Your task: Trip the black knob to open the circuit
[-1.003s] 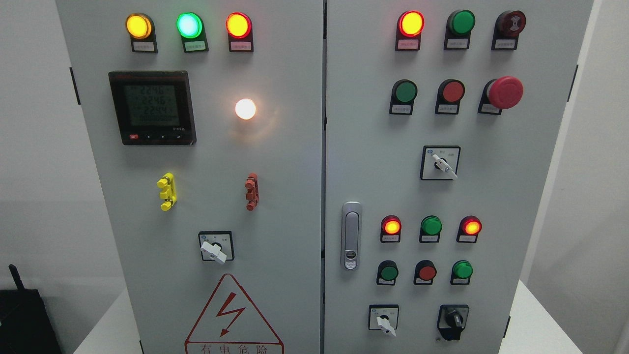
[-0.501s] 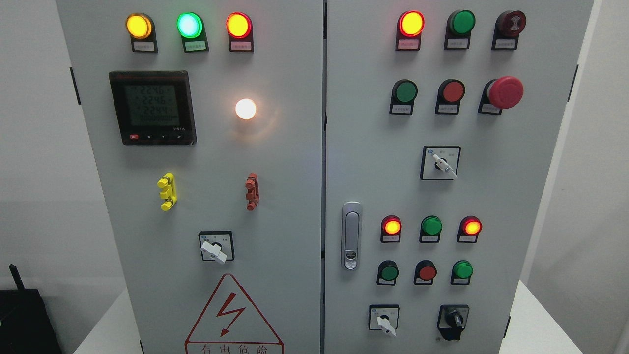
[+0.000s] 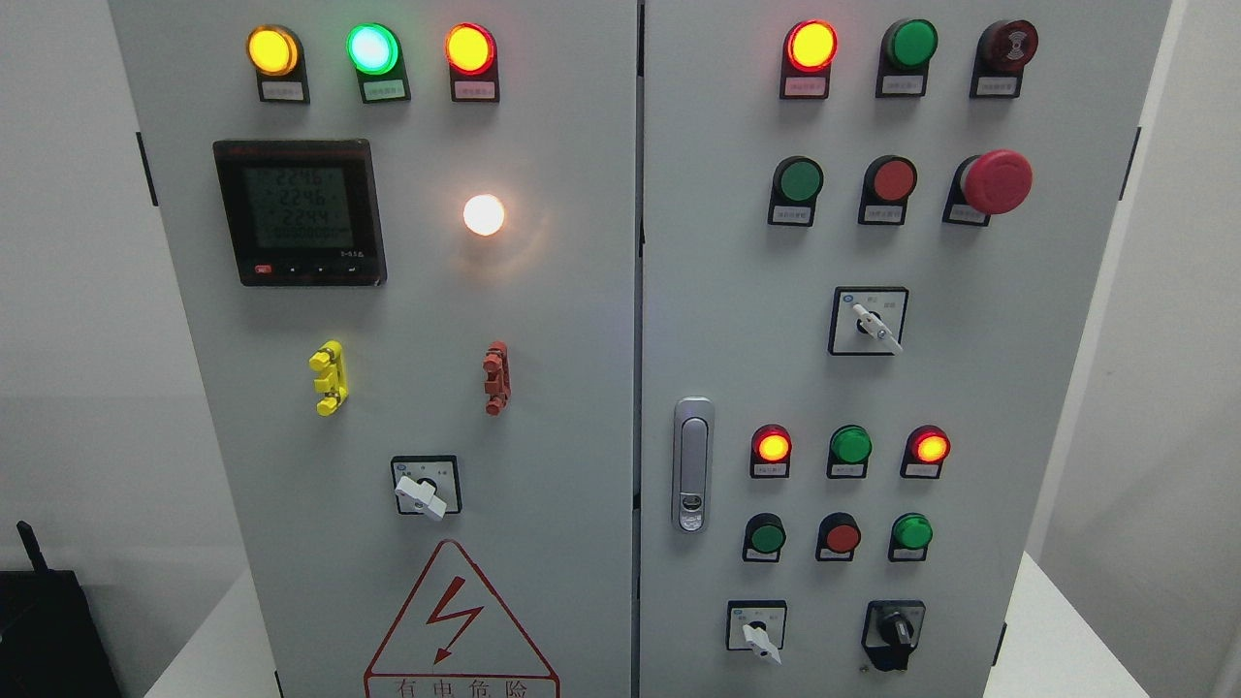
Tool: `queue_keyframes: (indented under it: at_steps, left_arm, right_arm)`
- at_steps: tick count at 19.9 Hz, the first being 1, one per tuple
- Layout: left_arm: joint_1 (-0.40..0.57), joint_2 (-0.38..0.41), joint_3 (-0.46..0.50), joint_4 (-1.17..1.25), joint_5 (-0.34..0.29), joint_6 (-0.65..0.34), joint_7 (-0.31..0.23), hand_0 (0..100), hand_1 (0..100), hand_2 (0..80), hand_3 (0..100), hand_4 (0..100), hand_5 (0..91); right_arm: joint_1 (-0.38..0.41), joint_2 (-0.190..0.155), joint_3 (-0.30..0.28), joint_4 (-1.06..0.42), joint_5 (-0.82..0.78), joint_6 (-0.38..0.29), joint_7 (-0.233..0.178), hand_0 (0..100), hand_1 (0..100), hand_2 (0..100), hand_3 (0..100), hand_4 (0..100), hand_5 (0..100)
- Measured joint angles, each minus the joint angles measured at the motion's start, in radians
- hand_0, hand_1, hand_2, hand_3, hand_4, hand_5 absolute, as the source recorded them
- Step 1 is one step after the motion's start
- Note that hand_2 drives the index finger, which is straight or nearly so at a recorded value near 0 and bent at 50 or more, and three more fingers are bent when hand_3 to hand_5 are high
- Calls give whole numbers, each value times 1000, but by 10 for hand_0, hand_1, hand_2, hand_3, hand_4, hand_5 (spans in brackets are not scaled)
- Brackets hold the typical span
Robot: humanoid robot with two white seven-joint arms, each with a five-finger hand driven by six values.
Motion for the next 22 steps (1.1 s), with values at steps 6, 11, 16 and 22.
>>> queue_keyframes:
  at_steps: [6, 11, 16, 22]
  left_arm:
    - [0, 0, 0, 0, 0, 0, 0, 120, 389, 0, 0, 0, 0]
    - [0, 0, 0, 0, 0, 0, 0, 120, 389, 0, 0, 0, 0]
    - [0, 0, 0, 0, 0, 0, 0, 120, 389, 0, 0, 0, 0]
    - [0, 0, 0, 0, 0, 0, 0, 120, 389, 0, 0, 0, 0]
  right_arm:
    - [1, 0, 0, -77, 0, -90, -18, 0, 84, 0, 758, 613, 510]
    - [18, 0, 0, -211, 5, -156, -50, 0, 59, 0, 860, 733, 670]
    - [21, 0, 4, -291, 7, -252, -76, 0, 50, 0, 897, 776, 736]
    - [22, 0, 42, -330, 7, -373, -130, 0, 30, 0, 968, 842, 842]
